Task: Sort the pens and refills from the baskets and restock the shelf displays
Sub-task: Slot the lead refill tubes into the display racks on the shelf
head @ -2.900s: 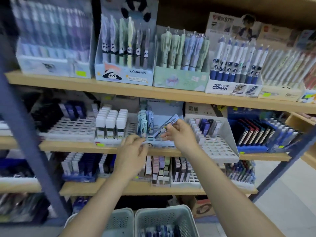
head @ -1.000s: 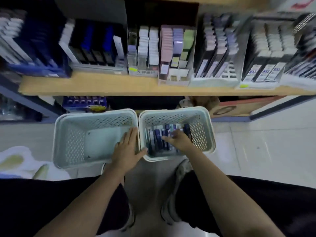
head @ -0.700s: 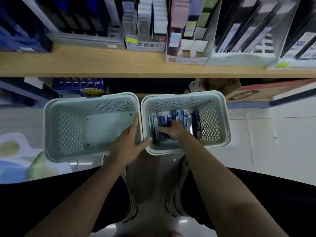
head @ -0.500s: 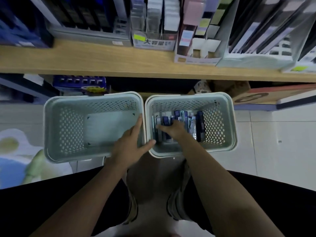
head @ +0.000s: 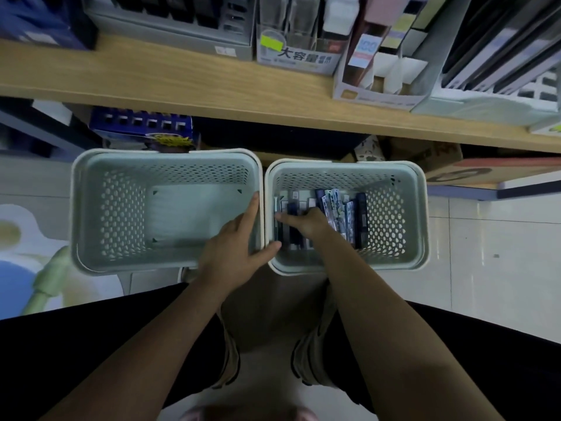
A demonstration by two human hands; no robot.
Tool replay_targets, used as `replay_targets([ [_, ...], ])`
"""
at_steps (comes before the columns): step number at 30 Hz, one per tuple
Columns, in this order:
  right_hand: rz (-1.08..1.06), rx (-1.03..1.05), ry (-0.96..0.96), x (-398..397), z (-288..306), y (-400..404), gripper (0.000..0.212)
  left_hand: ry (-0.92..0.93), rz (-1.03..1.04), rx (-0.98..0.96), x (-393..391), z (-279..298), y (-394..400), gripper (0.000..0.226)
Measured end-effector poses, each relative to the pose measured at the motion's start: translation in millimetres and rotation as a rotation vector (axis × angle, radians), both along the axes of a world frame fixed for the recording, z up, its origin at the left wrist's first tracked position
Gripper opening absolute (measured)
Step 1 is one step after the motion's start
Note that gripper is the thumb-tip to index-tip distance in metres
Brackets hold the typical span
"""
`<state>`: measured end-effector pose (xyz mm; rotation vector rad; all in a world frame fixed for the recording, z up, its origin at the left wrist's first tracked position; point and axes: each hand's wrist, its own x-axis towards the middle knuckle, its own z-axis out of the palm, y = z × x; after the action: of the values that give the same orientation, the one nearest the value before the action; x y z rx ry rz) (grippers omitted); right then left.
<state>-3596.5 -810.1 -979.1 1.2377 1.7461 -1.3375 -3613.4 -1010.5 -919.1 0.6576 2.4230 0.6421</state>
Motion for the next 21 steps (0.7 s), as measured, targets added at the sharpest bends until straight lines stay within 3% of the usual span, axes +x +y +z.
replay_targets([
  [6,0.045,0.095,-0.015,0,1,-8,0.11,-0.004,0.022,-0.008,1,-3,0,0.099],
  [21,-0.069,0.058,-0.036,-1,-6,-8,0.09,0.005,0.032,0.001,1,-3,0,0.099],
])
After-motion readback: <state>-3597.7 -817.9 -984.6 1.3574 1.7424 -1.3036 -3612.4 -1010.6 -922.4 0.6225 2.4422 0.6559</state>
